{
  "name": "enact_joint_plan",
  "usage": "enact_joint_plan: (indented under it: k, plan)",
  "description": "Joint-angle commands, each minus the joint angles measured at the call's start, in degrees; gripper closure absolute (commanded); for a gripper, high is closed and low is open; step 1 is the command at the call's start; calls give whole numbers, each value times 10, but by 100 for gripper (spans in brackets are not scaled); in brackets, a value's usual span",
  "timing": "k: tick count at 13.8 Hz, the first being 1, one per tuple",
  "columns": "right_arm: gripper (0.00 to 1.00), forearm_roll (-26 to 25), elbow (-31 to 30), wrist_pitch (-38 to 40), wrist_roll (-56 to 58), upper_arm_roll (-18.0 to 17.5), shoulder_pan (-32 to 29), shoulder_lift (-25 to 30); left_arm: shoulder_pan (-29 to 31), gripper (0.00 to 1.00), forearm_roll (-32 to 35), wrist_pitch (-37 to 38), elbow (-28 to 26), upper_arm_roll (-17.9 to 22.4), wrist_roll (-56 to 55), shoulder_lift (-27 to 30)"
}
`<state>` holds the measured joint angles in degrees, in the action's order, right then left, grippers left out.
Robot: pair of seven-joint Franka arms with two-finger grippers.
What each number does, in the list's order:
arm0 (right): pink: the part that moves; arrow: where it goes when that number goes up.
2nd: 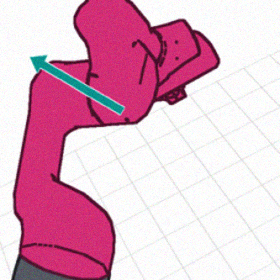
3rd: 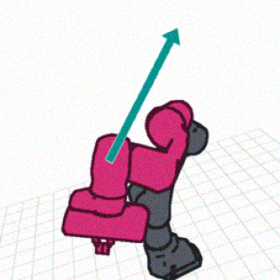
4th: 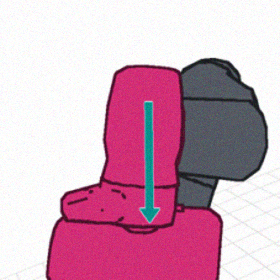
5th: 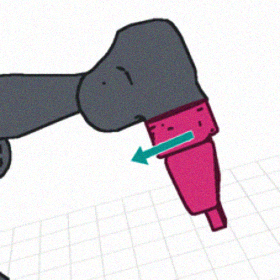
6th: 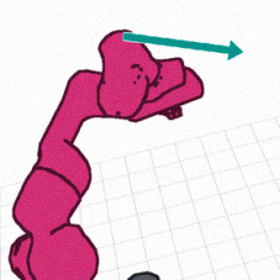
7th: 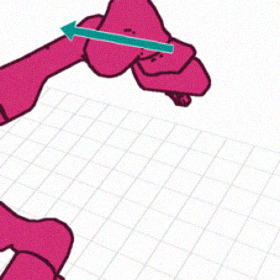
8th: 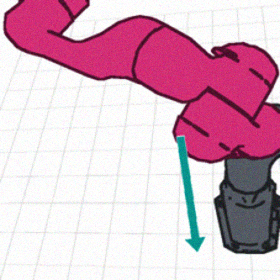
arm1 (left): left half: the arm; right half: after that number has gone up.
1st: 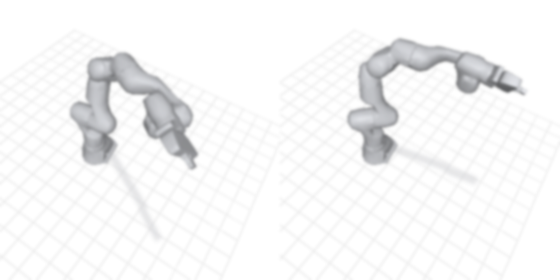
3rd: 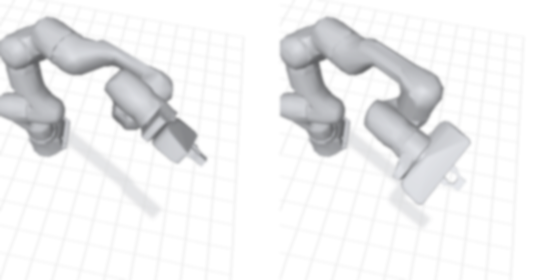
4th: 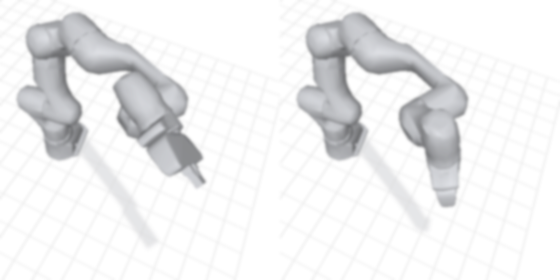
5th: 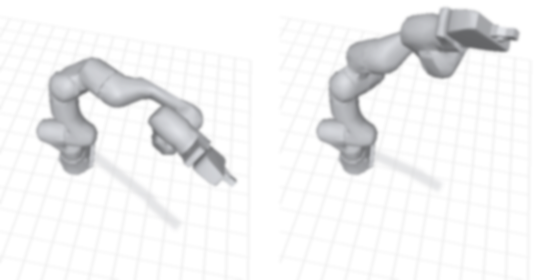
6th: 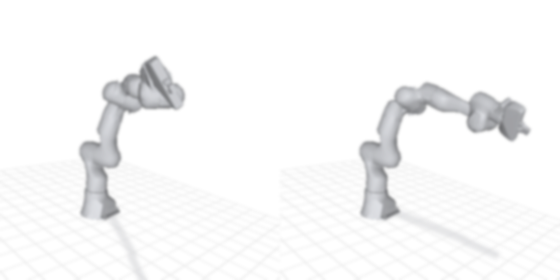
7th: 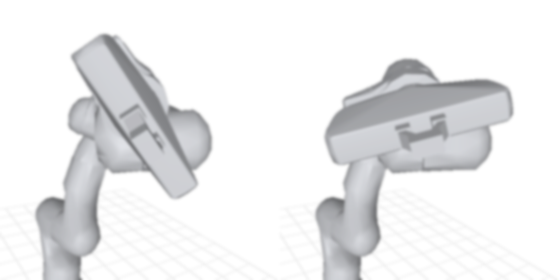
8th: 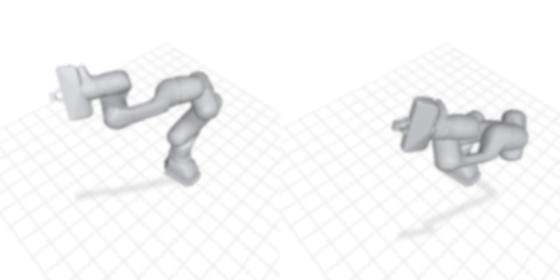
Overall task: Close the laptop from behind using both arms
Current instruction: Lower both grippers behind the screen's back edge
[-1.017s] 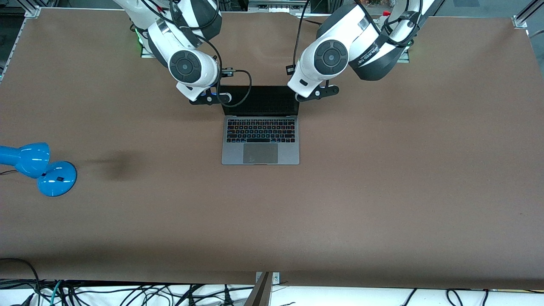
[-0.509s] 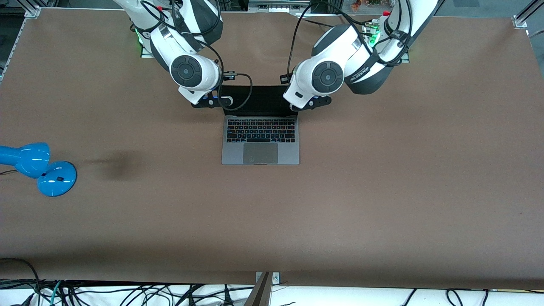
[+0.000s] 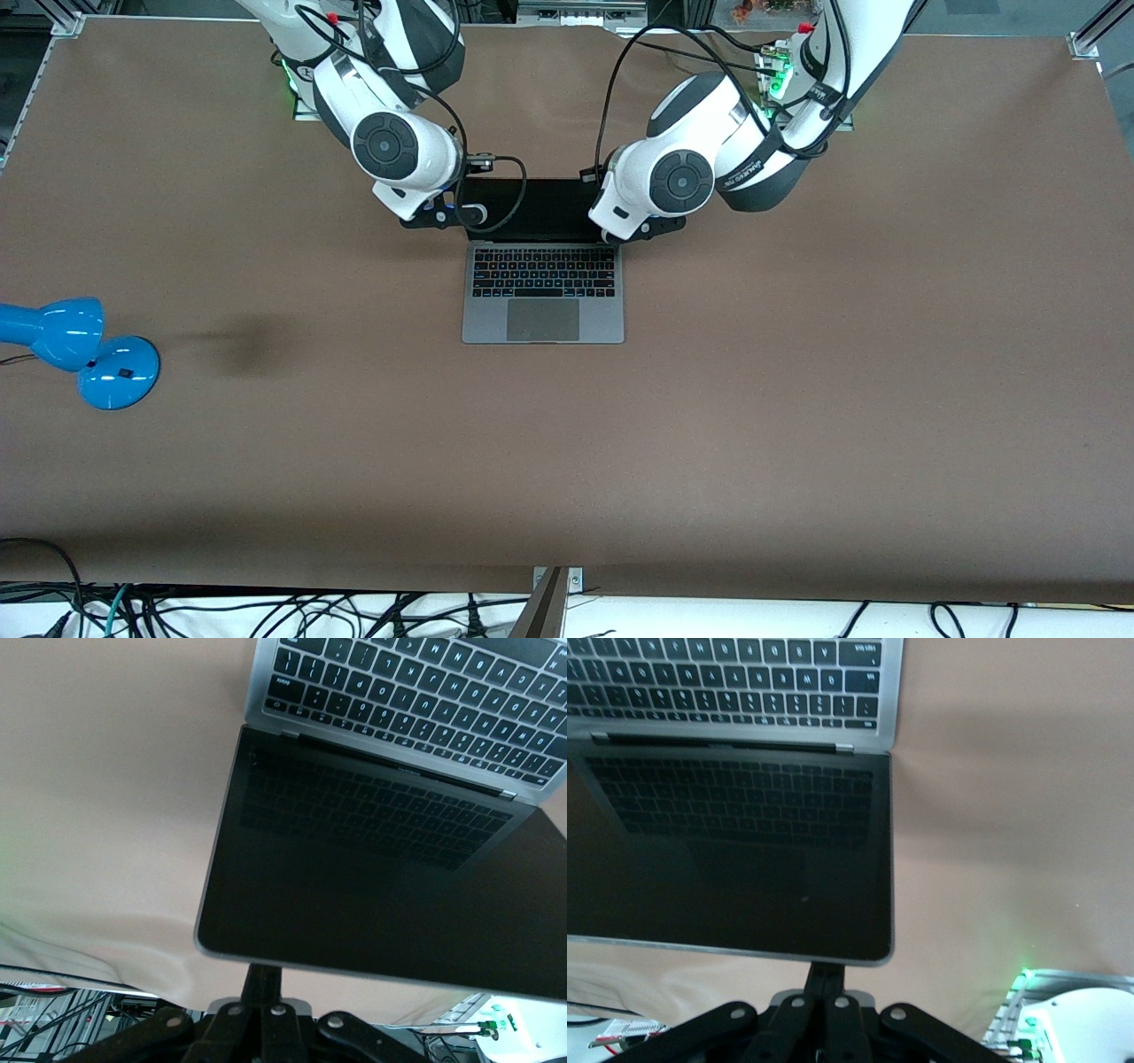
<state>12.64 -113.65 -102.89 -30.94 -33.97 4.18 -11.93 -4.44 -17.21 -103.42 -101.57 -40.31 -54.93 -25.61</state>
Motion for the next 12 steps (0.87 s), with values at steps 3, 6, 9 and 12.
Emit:
enact_joint_plan:
  k: [3, 6, 9, 12]
  plan:
    - [100, 7, -6, -28, 16, 0, -3, 9, -3, 100, 5, -3, 26, 5, 10, -21]
    - [100, 4, -6, -41, 20, 2, -4, 9, -4, 100, 29, -3, 44, 6, 2, -41]
    - [100, 2, -5, -42, 37, 4, -8, 9, -3, 100, 37, -3, 55, 6, 3, -52]
    - [100, 0, -4, -52, 56, 12, -9, 9, -3, 100, 37, -3, 57, 8, 4, -57]
